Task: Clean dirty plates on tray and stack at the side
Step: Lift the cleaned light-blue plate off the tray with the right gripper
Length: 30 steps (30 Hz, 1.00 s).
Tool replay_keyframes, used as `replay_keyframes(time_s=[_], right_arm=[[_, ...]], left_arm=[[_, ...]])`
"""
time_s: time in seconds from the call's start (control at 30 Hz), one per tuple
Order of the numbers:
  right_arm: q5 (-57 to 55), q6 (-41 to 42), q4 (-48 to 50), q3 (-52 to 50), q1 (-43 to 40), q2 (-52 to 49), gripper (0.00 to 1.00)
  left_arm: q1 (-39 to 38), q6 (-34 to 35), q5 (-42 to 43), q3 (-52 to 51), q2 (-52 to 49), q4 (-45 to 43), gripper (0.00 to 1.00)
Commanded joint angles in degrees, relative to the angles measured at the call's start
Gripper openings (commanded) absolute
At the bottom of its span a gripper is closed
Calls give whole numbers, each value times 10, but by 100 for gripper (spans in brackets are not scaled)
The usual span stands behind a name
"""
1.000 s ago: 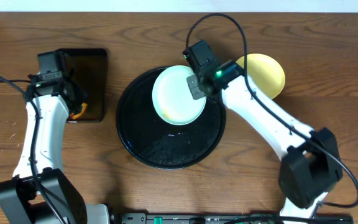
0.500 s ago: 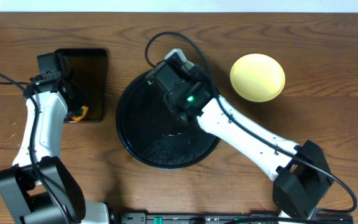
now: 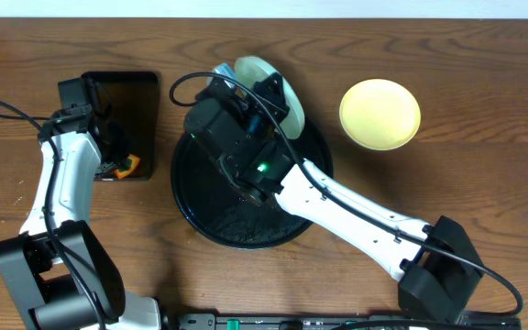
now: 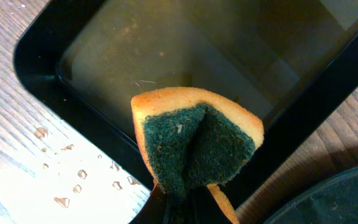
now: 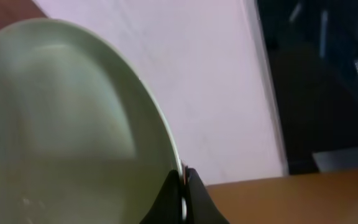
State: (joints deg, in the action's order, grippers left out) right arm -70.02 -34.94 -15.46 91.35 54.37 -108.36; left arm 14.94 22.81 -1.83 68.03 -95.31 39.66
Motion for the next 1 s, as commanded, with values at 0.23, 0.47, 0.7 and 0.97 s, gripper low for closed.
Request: replay_keyframes(time_s=[0.23, 0.47, 0.7, 0.97], right_arm=[[-47, -28, 15, 8, 10, 8, 1], [7, 90, -76, 8, 3, 8, 1], [106, 268, -178, 8, -19, 11, 1], [508, 441, -261, 9, -132, 66, 1]], left_arm=[[2, -12, 2, -3, -2, 0, 8], [2, -12, 2, -3, -2, 2, 8], [2, -12, 2, -3, -2, 3, 8], [2, -18, 1, -3, -2, 6, 8]])
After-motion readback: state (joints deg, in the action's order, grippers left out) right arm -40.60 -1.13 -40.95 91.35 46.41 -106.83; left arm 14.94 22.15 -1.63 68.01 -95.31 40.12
